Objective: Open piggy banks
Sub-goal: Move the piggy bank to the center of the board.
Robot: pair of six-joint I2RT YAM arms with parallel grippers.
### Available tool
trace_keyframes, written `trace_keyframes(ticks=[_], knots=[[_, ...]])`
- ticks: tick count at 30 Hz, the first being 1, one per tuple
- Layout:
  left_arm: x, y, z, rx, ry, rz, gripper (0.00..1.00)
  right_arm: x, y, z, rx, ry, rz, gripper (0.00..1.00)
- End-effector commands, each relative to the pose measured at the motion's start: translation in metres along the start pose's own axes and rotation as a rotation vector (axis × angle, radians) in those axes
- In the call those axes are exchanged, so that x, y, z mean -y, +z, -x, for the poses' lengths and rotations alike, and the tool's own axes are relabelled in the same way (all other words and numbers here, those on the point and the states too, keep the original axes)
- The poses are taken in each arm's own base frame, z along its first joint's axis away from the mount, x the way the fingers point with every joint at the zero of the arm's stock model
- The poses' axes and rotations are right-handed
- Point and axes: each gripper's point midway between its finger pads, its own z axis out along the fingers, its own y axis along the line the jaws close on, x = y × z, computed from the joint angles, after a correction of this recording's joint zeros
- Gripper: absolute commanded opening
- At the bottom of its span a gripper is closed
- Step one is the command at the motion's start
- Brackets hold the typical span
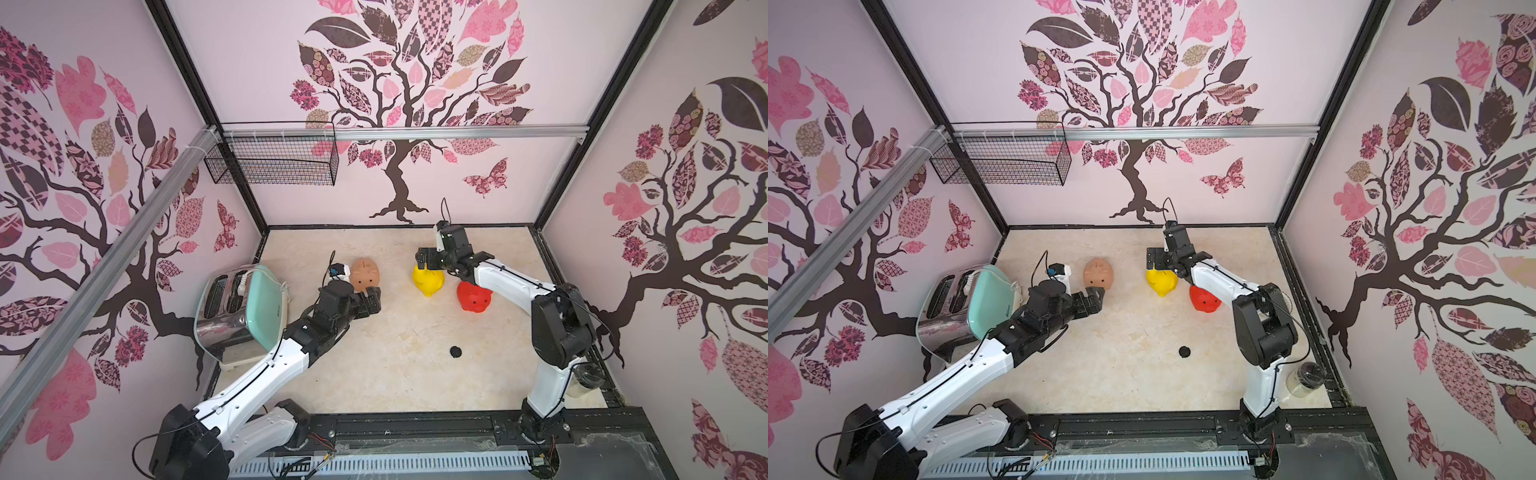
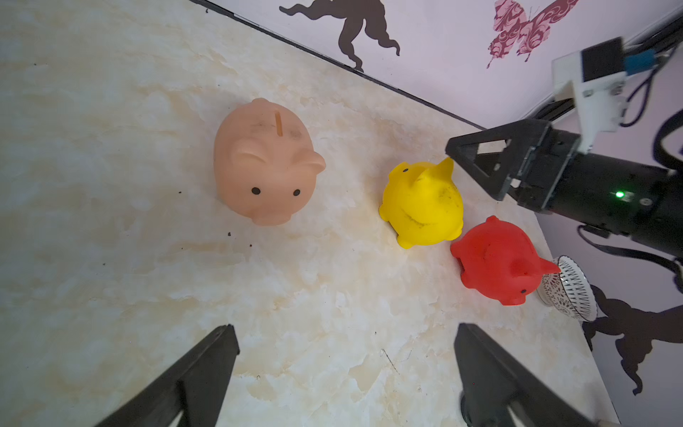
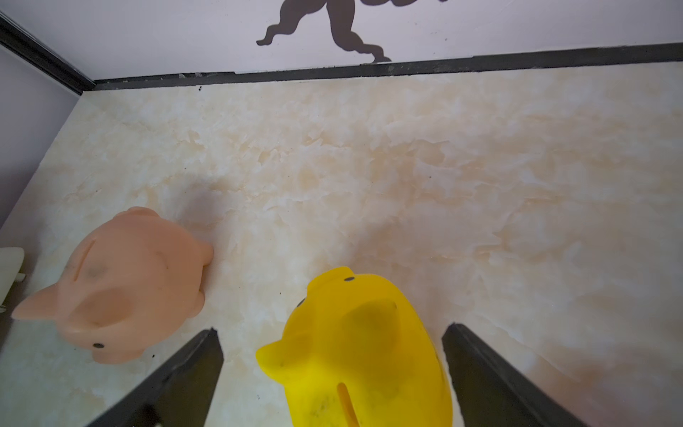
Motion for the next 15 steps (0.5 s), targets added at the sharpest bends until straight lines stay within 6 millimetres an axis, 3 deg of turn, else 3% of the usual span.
trace_keyframes(ticks=[1,5,11,15], knots=[[0.008,-0.003,-0.001,-0.008,0.027,-0.042,0.98,0.013,0.013,-0.002,-0.068,0.041,0.001,0.99],[0.014,0.002,-0.010,-0.051,0.026,-0.080,0.98,0.022,0.021,-0.015,-0.126,0.094,0.028,0.95],[0.016,0.010,-0.020,-0.093,0.028,-0.095,0.98,-0.009,0.012,-0.040,-0.184,0.144,0.236,0.89],[0.010,0.013,-0.022,-0.094,0.016,-0.061,0.97,-0.009,0.011,-0.057,-0.224,0.140,0.256,0.87]])
